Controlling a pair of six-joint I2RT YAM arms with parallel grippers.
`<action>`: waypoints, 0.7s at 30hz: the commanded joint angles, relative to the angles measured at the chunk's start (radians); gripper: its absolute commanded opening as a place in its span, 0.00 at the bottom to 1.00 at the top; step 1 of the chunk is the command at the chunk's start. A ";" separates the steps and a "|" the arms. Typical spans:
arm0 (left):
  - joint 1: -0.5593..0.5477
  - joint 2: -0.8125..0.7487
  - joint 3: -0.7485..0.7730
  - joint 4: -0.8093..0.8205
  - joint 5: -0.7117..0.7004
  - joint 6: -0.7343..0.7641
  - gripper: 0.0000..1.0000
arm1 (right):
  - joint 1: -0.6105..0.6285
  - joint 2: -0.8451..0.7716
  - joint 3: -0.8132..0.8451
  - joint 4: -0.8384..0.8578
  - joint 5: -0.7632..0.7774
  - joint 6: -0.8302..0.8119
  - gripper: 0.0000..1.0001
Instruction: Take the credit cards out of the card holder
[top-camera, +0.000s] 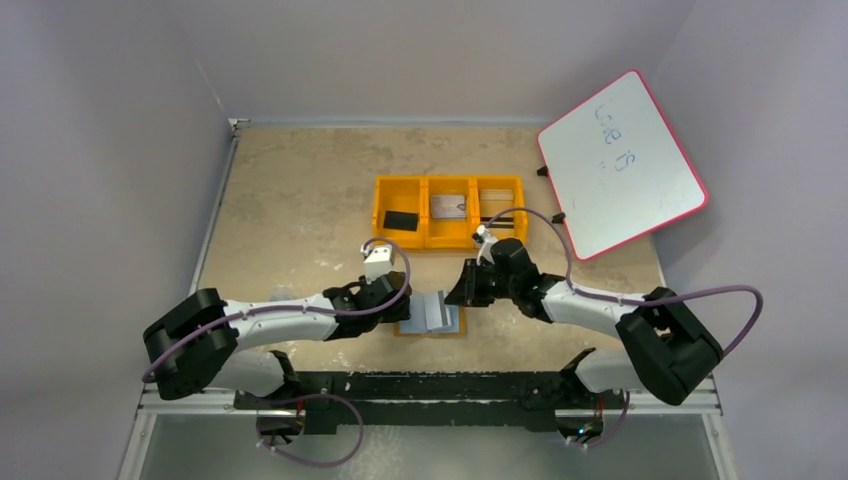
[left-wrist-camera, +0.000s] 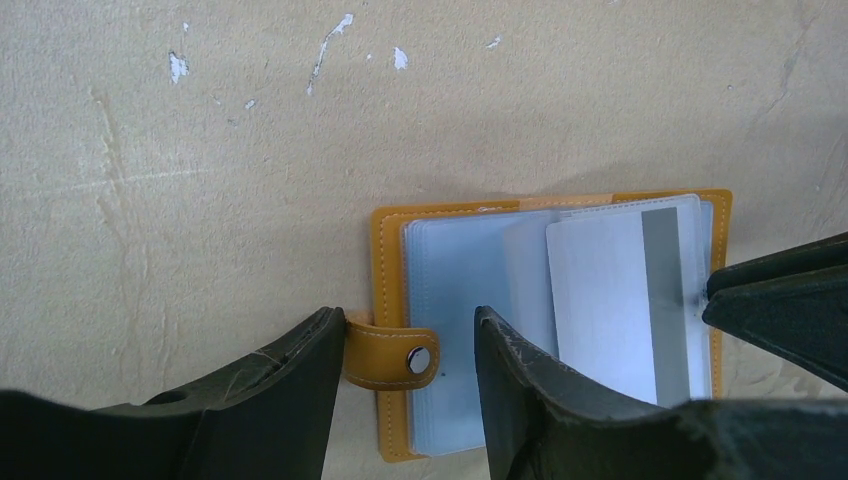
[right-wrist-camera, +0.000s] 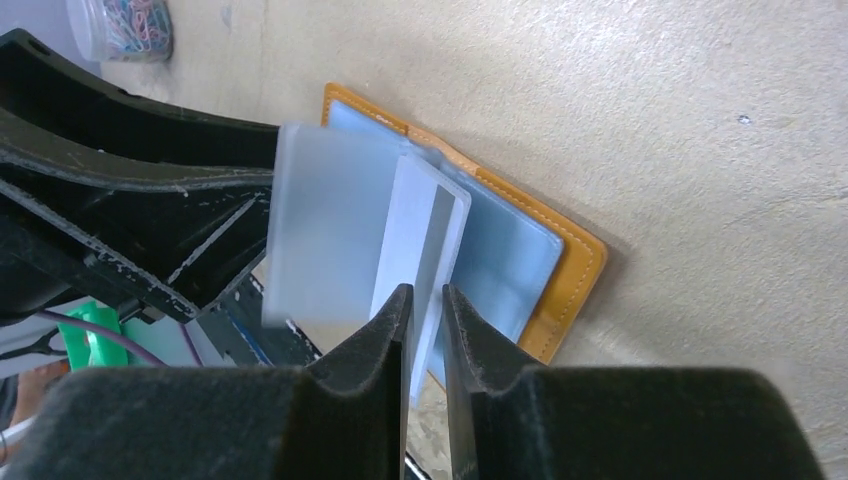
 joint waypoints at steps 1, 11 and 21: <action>-0.002 -0.016 -0.009 0.053 0.003 -0.013 0.49 | 0.000 0.005 0.045 0.034 -0.065 -0.020 0.20; -0.003 -0.085 -0.009 -0.011 -0.069 -0.048 0.48 | 0.003 0.030 0.059 -0.071 0.057 -0.026 0.20; -0.004 -0.277 -0.013 -0.126 -0.202 -0.112 0.53 | 0.005 -0.001 0.061 -0.128 0.133 -0.041 0.23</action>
